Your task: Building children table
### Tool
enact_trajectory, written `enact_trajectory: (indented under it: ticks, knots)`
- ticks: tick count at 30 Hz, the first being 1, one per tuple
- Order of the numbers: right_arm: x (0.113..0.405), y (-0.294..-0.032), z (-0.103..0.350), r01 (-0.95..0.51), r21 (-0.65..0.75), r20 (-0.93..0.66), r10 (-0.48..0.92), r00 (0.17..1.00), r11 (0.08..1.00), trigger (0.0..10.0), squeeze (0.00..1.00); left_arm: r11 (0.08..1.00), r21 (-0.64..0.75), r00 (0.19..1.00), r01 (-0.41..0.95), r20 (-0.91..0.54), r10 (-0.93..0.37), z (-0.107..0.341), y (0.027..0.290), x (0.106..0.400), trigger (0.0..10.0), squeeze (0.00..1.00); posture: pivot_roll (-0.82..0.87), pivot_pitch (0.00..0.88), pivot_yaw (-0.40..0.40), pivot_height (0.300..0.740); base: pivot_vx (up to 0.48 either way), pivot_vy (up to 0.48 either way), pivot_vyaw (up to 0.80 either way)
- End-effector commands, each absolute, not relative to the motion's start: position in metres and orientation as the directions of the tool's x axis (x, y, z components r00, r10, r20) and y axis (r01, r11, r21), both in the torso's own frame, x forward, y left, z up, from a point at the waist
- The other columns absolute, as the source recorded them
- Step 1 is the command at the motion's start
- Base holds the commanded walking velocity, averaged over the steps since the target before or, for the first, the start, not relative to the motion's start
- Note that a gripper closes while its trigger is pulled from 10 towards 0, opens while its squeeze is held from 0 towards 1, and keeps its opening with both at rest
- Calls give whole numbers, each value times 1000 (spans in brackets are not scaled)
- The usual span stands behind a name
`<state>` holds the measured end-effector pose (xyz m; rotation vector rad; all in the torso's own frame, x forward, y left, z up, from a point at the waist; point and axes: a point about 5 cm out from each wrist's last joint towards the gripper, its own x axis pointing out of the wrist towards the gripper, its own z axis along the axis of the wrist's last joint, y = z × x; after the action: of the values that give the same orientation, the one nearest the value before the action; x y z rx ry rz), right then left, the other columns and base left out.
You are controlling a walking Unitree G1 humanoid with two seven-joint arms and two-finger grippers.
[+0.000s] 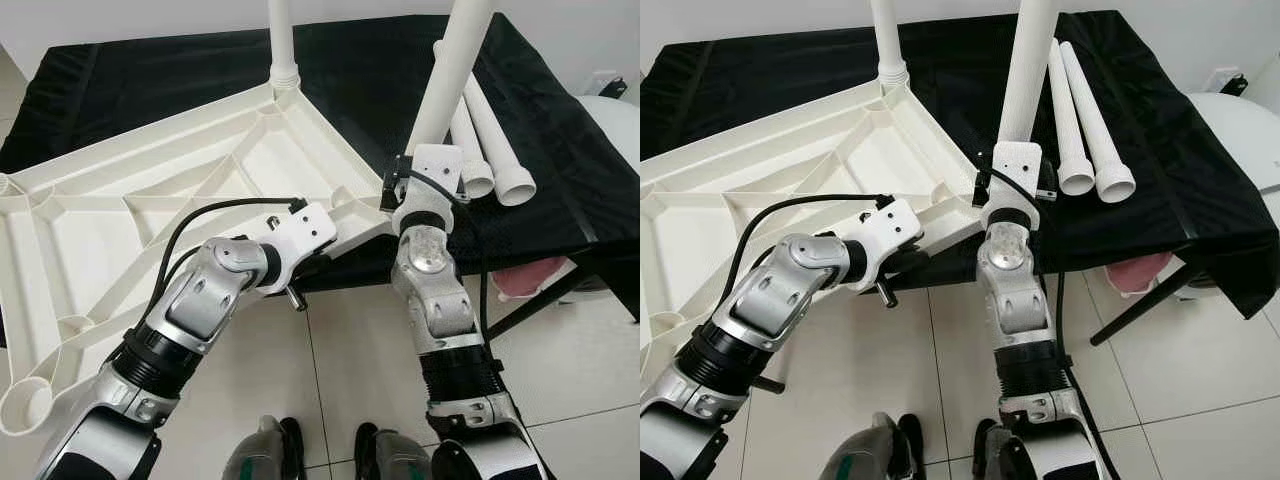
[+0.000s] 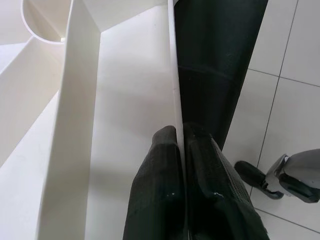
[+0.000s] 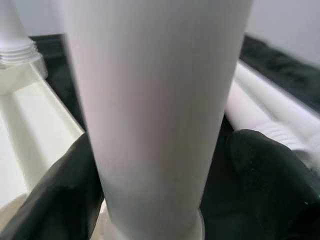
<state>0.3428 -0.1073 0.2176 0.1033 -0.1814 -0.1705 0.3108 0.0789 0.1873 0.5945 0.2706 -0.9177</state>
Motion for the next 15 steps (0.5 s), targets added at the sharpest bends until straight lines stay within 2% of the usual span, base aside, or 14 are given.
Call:
enact_trajectory:
  ticks: [1, 4, 8, 15]
  knots:
    - [348, -116, 214, 97, 141, 133, -115, 984, 985, 10000, 0, 491, 408, 638, 770, -454, -622, 188, 84, 313, 10000, 0, -82, 167, 40, 740, 0, 0, 0]
    - [350, -120, 216, 52, 120, 140, -69, 988, 991, 10000, 0, 491, 408, 638, 770, -453, -623, 189, 84, 313, 10000, 0, -82, 167, 40, 740, 0, 0, 0]
    - [352, -129, 223, -114, 99, 188, 94, 978, 989, 10000, 0, 495, 406, 639, 769, -450, -624, 188, 83, 313, 10000, 0, -90, 169, 33, 740, 0, 0, 0]
    - [351, -136, 232, -361, -32, 228, 358, 905, 932, 10000, 0, 500, 404, 642, 766, -445, -625, 188, 82, 314, 10000, 0, -91, 168, 29, 740, 0, 0, 0]
